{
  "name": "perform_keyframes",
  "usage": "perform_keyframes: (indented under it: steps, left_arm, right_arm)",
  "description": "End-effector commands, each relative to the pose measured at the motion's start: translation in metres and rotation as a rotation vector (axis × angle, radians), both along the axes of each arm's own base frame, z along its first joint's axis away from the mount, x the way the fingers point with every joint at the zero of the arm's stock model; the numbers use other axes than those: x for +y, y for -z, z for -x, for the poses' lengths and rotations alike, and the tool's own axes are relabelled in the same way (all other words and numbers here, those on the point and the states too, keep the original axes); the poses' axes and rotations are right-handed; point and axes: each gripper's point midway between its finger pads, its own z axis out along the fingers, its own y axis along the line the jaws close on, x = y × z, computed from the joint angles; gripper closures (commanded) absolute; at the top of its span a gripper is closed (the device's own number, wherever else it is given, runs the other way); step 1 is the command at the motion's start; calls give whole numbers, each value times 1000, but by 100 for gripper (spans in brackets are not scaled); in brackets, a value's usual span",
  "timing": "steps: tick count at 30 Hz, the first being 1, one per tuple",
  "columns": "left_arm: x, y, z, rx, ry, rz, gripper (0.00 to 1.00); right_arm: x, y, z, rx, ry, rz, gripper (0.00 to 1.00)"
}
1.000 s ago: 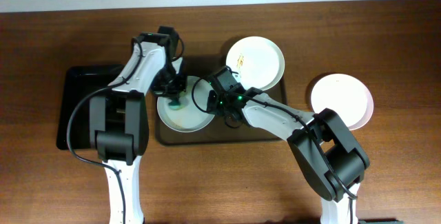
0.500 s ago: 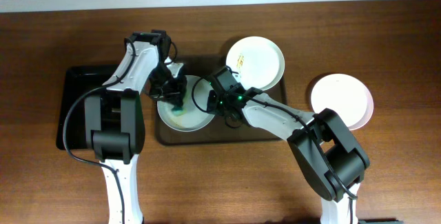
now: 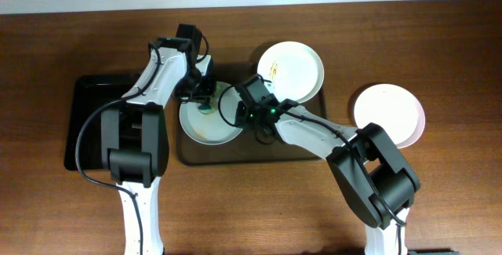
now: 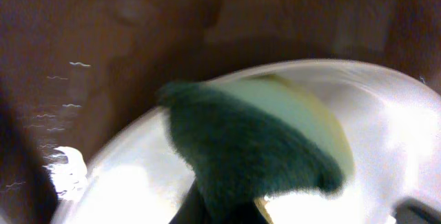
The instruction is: Clean dirty plates on tray and stack at the side
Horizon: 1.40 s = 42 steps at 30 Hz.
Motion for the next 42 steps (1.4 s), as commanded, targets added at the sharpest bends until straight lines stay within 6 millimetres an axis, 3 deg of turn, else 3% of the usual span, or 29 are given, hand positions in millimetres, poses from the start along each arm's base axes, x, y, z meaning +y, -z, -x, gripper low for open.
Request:
perform_keyframes:
  steps: [1,7,12,18,22,31,38,42]
  left_arm:
    - [26,-40,-32,-86,-89,-90,99]
    - [21,-155,-48,-234,-93,-46,99]
    - [23,-200,-57,-349,-106,-24,99]
    - [26,-199,-61,-356,-113,-24,99]
    - [32,-201,-65,-368,-127,-14,99]
    - [58,-203,-71,-372,-180,28,99]
    - [62,-204,-71,-366,-192,73,99]
    - [62,-203,-70,-362,-192,73,99]
  right_arm:
    - [-11,-5,-16,-60,12,102,96]
    - [-19,-30,-34,-143,-20,211,96]
    - [-18,-70,-50,-265,-105,342,96]
    - [-26,-160,-46,-510,-142,688,96]
    - [-37,-198,-32,-615,-59,910,96]
    - [-42,-231,3,-705,29,1175,96]
    - [-46,-265,25,-801,168,1329,96]
    - [-39,-269,32,-825,168,1337,96]
